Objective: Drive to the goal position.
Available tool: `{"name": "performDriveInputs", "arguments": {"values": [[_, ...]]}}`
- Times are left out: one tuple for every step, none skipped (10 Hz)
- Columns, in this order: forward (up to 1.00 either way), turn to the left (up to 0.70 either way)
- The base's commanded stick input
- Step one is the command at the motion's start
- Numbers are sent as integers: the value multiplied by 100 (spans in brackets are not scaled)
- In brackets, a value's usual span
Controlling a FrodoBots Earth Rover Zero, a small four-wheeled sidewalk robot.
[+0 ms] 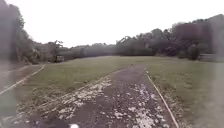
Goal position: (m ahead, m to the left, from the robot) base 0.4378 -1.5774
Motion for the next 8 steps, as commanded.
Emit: {"name": "performDriveInputs", "arguments": {"values": [[85, 0], [85, 0], [85, 0], [85, 0], [85, 0], [85, 0], [85, 0], [85, 0]]}}
